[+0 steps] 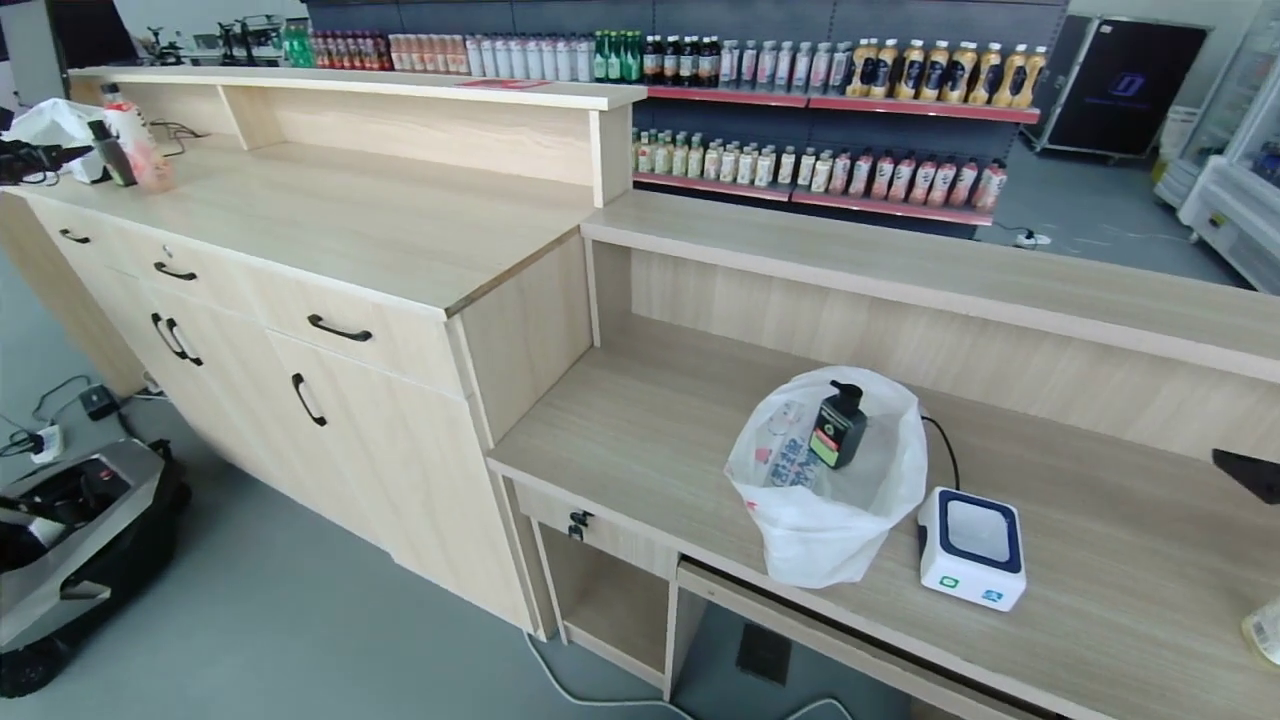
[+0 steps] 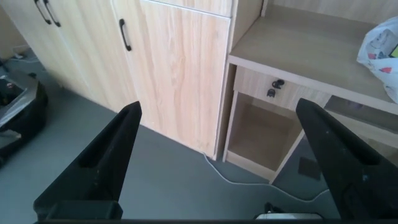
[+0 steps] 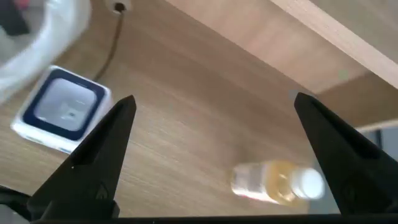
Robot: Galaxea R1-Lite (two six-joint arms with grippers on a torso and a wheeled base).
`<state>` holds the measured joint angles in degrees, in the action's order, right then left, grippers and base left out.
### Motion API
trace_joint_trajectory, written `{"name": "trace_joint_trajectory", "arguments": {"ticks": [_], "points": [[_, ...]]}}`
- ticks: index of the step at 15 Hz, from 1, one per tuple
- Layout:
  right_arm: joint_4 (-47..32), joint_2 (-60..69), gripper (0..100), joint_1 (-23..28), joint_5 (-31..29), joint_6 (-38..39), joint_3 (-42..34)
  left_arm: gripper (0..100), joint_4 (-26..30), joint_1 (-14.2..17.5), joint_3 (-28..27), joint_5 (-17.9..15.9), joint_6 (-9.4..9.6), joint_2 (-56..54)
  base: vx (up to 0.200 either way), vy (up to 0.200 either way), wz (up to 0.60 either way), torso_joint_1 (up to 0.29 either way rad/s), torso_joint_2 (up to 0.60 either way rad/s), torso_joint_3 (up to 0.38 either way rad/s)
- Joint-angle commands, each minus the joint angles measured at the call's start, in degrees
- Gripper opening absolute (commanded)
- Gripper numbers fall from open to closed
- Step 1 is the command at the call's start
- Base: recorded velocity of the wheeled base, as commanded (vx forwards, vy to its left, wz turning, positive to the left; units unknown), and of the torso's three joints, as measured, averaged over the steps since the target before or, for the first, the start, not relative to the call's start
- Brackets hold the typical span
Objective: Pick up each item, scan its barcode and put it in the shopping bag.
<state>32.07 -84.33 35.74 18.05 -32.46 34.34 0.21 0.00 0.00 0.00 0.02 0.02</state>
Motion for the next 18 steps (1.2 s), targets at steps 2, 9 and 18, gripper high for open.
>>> {"name": "trace_joint_trajectory", "arguments": {"ticks": [2, 9, 18], "points": [[10.55, -8.04, 100, 15.15, -2.59, -6.03, -4.37, 100, -0.03, 0.0, 0.0, 0.0, -0.02, -0.02, 0.0, 0.0, -0.6, 0.002, 0.0, 0.002], [21.89, -30.19, 100, 21.12, 11.13, 3.55, -5.16, 100, -0.03, 0.0, 0.0, 0.0, -0.02, -0.02, 0.0, 0.0, 0.0, 0.0, 0.0, 0.0], [34.37, -38.89, 100, 15.15, 11.65, 11.9, -4.11, 100, -0.03, 0.0, 0.0, 0.0, -0.02, -0.02, 0.0, 0.0, 0.0, 0.0, 0.0, 0.0]]}}
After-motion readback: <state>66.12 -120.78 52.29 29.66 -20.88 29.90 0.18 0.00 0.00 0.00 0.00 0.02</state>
